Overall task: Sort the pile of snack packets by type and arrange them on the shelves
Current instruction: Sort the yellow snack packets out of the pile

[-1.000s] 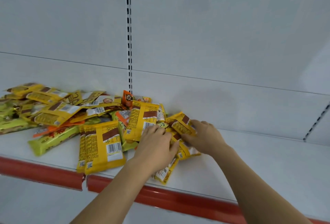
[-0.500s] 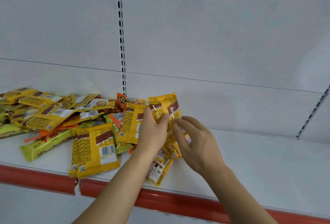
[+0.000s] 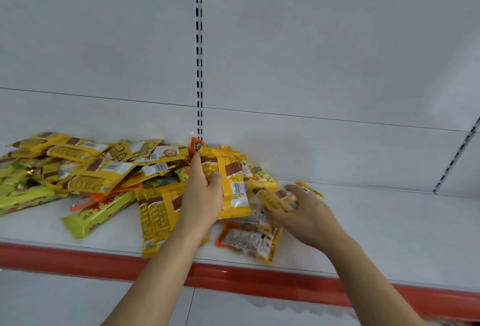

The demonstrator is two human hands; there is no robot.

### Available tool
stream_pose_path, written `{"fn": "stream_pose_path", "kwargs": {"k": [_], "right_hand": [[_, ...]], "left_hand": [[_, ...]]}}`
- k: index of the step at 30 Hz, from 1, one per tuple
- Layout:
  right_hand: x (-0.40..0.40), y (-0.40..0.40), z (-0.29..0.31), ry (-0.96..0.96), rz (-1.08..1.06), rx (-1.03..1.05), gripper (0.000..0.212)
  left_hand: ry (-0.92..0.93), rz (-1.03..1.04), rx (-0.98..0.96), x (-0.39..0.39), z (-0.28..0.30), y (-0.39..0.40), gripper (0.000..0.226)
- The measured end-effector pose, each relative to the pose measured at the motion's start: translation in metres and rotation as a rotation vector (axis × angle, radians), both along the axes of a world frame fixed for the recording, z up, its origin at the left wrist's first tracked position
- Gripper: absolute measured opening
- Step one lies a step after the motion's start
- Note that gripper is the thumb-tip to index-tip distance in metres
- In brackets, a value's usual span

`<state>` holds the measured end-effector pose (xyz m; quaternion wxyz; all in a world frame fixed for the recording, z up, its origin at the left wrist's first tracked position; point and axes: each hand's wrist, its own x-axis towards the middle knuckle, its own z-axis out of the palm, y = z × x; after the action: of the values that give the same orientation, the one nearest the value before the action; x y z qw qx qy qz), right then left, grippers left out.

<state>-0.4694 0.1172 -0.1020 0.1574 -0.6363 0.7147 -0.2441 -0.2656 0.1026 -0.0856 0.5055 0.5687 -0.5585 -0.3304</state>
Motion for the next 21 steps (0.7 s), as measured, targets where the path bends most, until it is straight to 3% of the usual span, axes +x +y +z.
{"fn": "stream_pose_path", "kwargs": {"k": [5, 8, 10, 13, 16, 21], "right_hand": [[0.032, 0.023, 0.014, -0.166, -0.133, -0.296, 0.057], [0.079, 0.034, 0.002, -0.056, -0.062, -0.463, 0.055], [0.103, 0.037, -0.010, -0.021, -0.001, -0.504, 0.053], [0.113, 0.040, -0.015, -0.049, 0.077, -0.512, 0.044], [0.101, 0.031, -0.009, -0.088, 0.023, -0.538, 0.037], [0.094, -0.014, 0.004, 0.083, -0.045, -0.195, 0.051]], "left_hand": [[0.047, -0.027, -0.018, 0.019, -0.010, -0.002, 0.062], [0.179, -0.137, -0.001, 0.015, -0.011, 0.000, 0.064], [0.276, -0.171, 0.015, 0.013, -0.013, 0.004, 0.077], [0.238, -0.174, -0.020, 0.018, -0.018, 0.004, 0.071], [0.221, -0.172, -0.051, 0.035, -0.017, 0.002, 0.071], [0.171, -0.025, -0.119, 0.070, -0.016, -0.003, 0.088]]}}
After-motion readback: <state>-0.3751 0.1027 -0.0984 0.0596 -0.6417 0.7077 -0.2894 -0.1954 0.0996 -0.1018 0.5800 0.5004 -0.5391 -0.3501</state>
